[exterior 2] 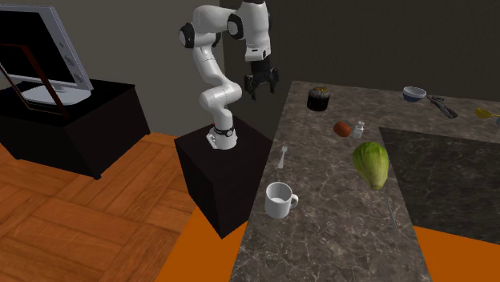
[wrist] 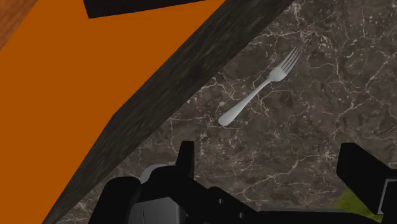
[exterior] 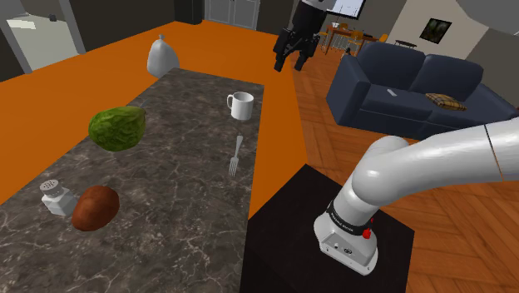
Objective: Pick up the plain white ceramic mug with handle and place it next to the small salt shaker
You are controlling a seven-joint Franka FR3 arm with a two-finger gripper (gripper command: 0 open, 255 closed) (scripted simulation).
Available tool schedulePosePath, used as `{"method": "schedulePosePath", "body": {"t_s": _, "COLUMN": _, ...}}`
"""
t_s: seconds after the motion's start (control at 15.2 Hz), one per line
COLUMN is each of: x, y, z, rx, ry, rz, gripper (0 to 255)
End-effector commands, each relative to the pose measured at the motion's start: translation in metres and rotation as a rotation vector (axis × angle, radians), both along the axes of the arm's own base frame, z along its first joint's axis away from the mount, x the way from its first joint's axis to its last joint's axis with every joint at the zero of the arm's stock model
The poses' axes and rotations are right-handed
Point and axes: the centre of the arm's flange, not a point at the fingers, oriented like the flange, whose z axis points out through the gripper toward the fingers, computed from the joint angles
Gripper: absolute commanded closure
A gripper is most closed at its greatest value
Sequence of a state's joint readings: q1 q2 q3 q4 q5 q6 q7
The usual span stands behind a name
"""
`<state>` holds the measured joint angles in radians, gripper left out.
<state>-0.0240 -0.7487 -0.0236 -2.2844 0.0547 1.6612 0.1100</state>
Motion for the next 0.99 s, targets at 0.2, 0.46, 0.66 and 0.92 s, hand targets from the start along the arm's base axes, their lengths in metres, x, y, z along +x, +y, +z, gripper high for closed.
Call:
{"method": "schedulePosePath", "body": {"t_s": 0.2, "x": 0.028, "y": -0.018, "z": -0.022, "rx": -0.008, "ry": 0.007, "rz": 0.0, "gripper": 0}}
{"method": "schedulePosePath", "body": {"t_s": 0.46, "x": 0.064, "y": -0.041, "z": -0.052, "rx": -0.018, "ry": 0.017, "rz": -0.001, "gripper": 0}}
{"method": "schedulePosePath", "body": {"t_s": 0.66, "x": 0.092, "y": -0.059, "z": -0.075, "rx": -0.025, "ry": 0.025, "rz": -0.001, "gripper": 0}}
{"method": "schedulePosePath", "body": {"t_s": 0.92, "x": 0.128, "y": -0.084, "z": -0.105, "rx": -0.036, "ry": 0.035, "rz": -0.002, "gripper": 0}}
